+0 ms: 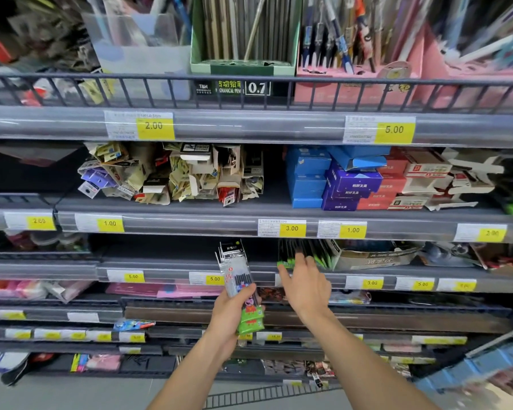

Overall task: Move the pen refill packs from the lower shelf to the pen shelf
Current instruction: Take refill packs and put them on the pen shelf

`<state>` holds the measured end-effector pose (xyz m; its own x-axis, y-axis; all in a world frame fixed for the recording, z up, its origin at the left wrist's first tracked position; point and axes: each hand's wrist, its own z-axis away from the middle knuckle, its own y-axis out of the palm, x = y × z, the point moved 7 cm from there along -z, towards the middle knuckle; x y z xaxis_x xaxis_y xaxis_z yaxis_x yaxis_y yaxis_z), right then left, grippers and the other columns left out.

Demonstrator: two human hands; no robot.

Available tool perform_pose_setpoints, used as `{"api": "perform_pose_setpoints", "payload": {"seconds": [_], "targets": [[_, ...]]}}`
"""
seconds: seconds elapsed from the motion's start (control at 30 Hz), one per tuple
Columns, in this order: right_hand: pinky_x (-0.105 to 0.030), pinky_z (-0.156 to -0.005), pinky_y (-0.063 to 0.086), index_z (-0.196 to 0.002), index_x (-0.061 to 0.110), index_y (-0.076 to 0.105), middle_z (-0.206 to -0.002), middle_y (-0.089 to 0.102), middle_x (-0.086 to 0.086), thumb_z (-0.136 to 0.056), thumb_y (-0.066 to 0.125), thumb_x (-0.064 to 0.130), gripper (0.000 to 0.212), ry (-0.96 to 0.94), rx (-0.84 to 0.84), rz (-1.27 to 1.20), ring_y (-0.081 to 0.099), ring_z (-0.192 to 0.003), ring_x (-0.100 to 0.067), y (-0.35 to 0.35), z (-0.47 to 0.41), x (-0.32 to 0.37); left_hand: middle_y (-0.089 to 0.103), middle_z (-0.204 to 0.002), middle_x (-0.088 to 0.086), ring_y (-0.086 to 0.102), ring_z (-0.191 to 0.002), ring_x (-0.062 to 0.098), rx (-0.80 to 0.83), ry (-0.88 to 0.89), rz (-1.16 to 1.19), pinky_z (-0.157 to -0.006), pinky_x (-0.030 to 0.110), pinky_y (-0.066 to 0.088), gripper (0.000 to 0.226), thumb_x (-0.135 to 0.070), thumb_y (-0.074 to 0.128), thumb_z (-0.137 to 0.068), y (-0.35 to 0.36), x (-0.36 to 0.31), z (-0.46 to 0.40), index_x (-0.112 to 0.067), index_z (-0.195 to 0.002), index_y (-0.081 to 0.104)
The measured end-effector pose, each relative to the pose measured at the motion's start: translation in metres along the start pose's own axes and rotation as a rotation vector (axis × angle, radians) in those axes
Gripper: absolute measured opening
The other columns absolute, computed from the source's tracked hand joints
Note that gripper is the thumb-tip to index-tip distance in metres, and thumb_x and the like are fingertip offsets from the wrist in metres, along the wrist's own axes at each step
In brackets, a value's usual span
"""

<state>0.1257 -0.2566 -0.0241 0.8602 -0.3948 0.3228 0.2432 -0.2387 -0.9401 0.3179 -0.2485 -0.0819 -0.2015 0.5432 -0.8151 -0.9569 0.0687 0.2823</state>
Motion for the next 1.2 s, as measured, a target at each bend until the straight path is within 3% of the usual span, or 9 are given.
{"api": "perform_pose_setpoints", "payload": {"seconds": [0.1, 0.17, 0.27, 0.4, 0.63, 0.8, 0.97, 1.1, 1.2], "targets": [[-0.032, -0.056, 0.044, -0.134, 0.018, 0.053, -0.101, 0.072, -0.004, -0.102, 0.046, 0.052, 0.048, 0.017, 0.035, 0.102, 0.073, -0.087, -0.028, 0.005, -0.004, -0.006, 0.081, -0.101, 0.014, 0.076, -0.105, 0.041, -0.013, 0.008, -0.018, -0.086, 0.047, 0.063, 0.034, -0.027, 0.078, -0.094, -0.006, -0.004, 0.002, -0.015, -0.124, 0.069], [-0.032, -0.055, 0.046, -0.138, 0.019, 0.051, -0.09, 0.074, -0.003, -0.104, 0.048, 0.034, 0.037, 0.006, 0.035, 0.15, 0.073, -0.079, -0.027, 0.009, -0.001, -0.009, 0.082, -0.106, 0.012, 0.077, -0.105, 0.038, -0.019, 0.007, -0.021, -0.085, 0.045, 0.062, 0.036, -0.029, 0.078, -0.093, -0.01, -0.006, 0.002, -0.018, -0.126, 0.068], [-0.03, -0.049, 0.041, -0.141, 0.018, 0.051, -0.078, 0.072, -0.001, -0.098, 0.051, 0.009, 0.044, -0.025, 0.043, 0.232, 0.067, -0.065, -0.025, 0.011, 0.0, -0.014, 0.081, -0.113, 0.012, 0.076, -0.107, 0.035, -0.013, 0.005, -0.02, -0.09, 0.047, 0.062, 0.04, -0.03, 0.079, -0.093, -0.014, -0.008, 0.002, -0.02, -0.129, 0.067], [-0.031, -0.051, 0.039, -0.106, 0.014, 0.068, -0.083, 0.073, -0.002, -0.089, 0.057, 0.0, 0.024, -0.06, 0.034, 0.232, 0.069, -0.069, -0.027, 0.002, -0.003, -0.013, 0.08, -0.118, 0.01, 0.073, -0.113, 0.034, -0.013, -0.003, -0.037, -0.104, 0.056, 0.056, 0.044, -0.032, 0.081, -0.091, -0.013, -0.007, 0.002, -0.023, -0.131, 0.066], [-0.028, -0.043, 0.032, -0.071, 0.015, 0.053, -0.061, 0.052, 0.002, -0.082, 0.065, -0.004, 0.025, -0.133, -0.153, 0.16, 0.051, -0.054, -0.022, -0.018, -0.004, -0.007, 0.08, -0.117, 0.008, 0.074, -0.113, 0.034, -0.01, 0.003, -0.072, -0.106, 0.058, 0.054, 0.045, -0.033, 0.082, -0.089, -0.004, -0.009, 0.0, -0.024, -0.13, 0.066], [-0.035, -0.054, 0.051, -0.085, 0.007, 0.064, -0.085, 0.061, -0.008, -0.089, 0.069, 0.008, 0.006, -0.278, -0.432, 0.011, 0.056, -0.079, -0.025, -0.032, 0.015, 0.013, 0.08, -0.115, 0.009, 0.073, -0.112, 0.033, -0.018, 0.013, -0.102, -0.104, 0.056, 0.056, 0.041, -0.032, 0.082, -0.09, 0.007, -0.017, -0.004, -0.024, -0.128, 0.067], [-0.032, -0.042, 0.053, -0.081, 0.011, 0.065, -0.073, 0.067, -0.001, -0.088, 0.074, 0.011, 0.012, -0.333, -0.455, -0.154, 0.065, -0.059, -0.016, -0.028, 0.054, 0.031, 0.08, -0.114, 0.015, 0.075, -0.107, 0.034, -0.026, 0.006, -0.08, -0.092, 0.049, 0.062, 0.032, -0.029, 0.074, -0.098, 0.023, -0.025, -0.01, -0.014, -0.125, 0.069], [-0.026, -0.061, 0.062, -0.079, 0.007, 0.071, -0.094, 0.078, -0.006, -0.081, 0.08, 0.007, 0.009, -0.458, -0.503, -0.217, 0.076, -0.081, -0.013, -0.022, 0.087, 0.042, 0.077, -0.118, 0.023, 0.074, -0.108, 0.039, -0.037, -0.011, 0.005, -0.095, 0.05, 0.058, 0.04, -0.033, 0.068, -0.102, 0.031, -0.033, -0.014, -0.003, -0.128, 0.067], [-0.028, -0.068, 0.064, -0.084, 0.002, 0.073, -0.098, 0.078, -0.011, -0.092, 0.066, 0.008, 0.012, -0.523, -0.551, -0.249, 0.076, -0.09, -0.017, -0.021, 0.099, 0.044, 0.075, -0.12, 0.025, 0.074, -0.103, 0.037, -0.031, -0.038, 0.065, -0.089, 0.047, 0.06, 0.047, -0.038, 0.067, -0.102, 0.031, -0.035, -0.014, -0.002, -0.131, 0.064]]}}
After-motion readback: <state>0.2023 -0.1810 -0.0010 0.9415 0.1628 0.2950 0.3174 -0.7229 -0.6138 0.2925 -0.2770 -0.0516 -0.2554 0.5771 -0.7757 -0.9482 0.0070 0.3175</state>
